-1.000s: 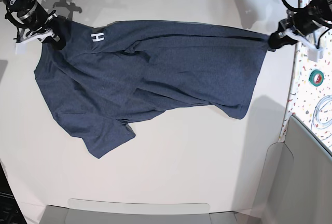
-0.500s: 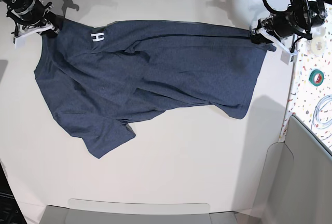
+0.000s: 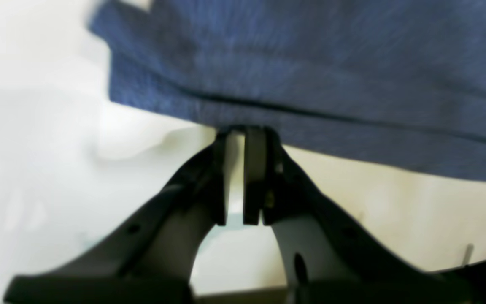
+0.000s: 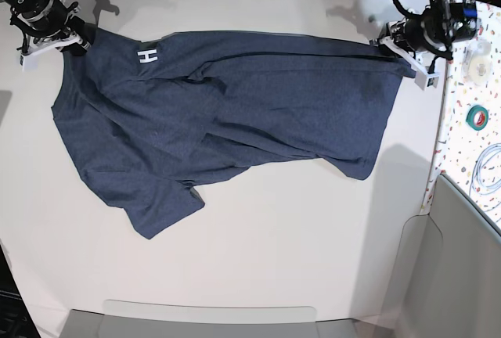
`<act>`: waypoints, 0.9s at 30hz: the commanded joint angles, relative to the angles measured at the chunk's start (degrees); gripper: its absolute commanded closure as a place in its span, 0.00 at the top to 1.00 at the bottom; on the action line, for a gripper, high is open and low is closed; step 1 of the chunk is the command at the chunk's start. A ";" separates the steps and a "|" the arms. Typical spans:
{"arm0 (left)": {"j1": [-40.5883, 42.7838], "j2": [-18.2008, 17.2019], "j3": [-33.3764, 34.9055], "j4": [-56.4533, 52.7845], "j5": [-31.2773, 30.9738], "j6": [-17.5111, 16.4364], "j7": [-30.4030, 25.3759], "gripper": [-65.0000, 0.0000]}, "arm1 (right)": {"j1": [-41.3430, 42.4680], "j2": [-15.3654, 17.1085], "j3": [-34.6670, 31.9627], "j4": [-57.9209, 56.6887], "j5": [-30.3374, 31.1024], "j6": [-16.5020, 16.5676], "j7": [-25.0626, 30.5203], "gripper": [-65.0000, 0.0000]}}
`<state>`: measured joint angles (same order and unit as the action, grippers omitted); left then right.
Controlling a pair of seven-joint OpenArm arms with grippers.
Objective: Layout the t-shirt on the table in an organized manner, then fold the t-shirt properly
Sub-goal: 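Regrasp the shirt edge with the left gripper and pull it taut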
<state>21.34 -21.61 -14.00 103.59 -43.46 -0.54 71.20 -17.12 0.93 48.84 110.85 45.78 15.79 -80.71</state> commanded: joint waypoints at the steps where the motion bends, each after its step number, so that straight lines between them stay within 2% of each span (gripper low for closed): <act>1: -1.78 -0.77 0.77 -1.39 0.69 0.05 -1.53 0.06 | 0.03 0.61 0.17 1.02 0.86 0.16 0.71 0.00; 5: -2.57 -0.77 1.30 -4.47 0.52 0.05 -2.76 0.06 | -0.77 0.61 0.17 1.02 0.86 0.16 0.71 0.00; 16: 0.59 -0.77 0.94 3.71 0.61 0.05 -2.32 0.06 | -1.20 0.61 0.17 0.93 0.86 0.16 0.71 0.00; 27: 0.68 -0.86 0.94 5.46 0.69 0.05 -2.32 0.06 | -1.12 0.61 0.17 0.93 0.86 0.16 0.71 0.00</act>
<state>22.37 -21.65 -12.69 108.31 -42.59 -0.43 69.17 -18.26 0.91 48.82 110.83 45.76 15.79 -80.77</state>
